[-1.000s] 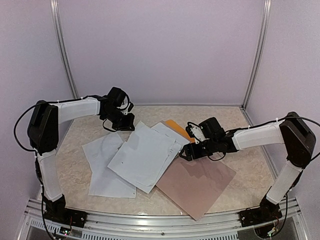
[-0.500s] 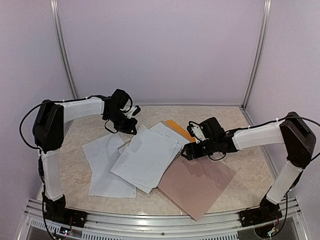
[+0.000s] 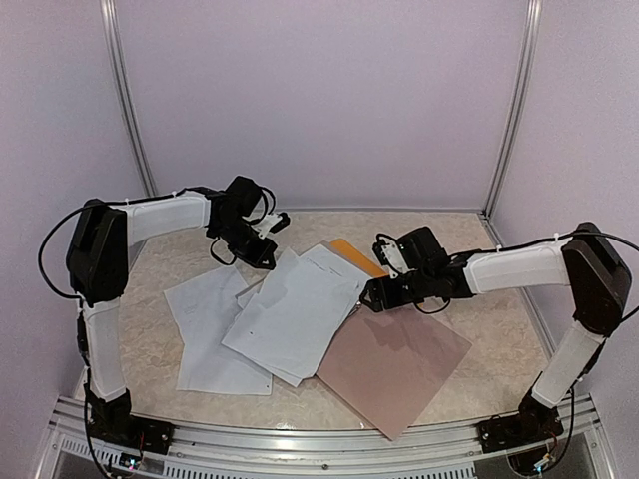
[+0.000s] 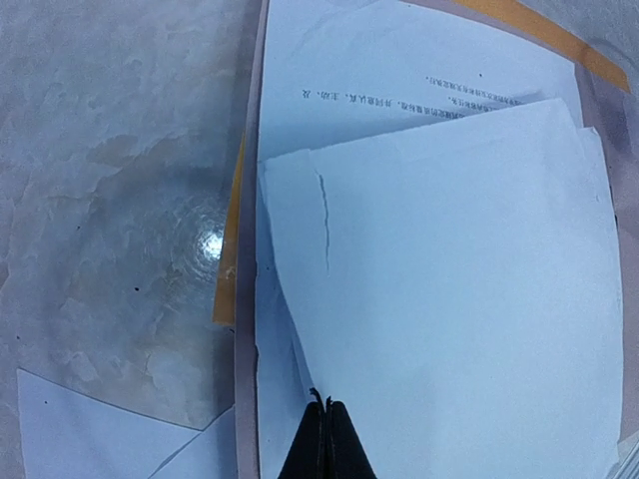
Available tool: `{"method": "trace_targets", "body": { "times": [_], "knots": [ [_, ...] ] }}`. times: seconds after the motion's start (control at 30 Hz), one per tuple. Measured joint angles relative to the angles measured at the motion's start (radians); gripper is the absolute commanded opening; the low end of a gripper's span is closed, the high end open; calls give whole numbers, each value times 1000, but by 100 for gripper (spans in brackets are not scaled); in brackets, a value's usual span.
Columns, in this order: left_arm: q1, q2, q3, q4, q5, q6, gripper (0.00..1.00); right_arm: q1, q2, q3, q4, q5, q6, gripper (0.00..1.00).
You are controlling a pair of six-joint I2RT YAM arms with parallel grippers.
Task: Put the files into the folder
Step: Adjust the file in the folder with some files.
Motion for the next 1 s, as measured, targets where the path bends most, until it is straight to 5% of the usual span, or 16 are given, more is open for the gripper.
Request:
{"method": "trace_targets", "body": {
  "times": [0.47,1.0],
  "knots": [
    [-17,9,26,-37,-64,116,1,-34,156,126,61,-136,12,70],
    [-64,-174,-178,64,-156,2,24,-64,220,127,168,-242,76,70]
  ]
}}
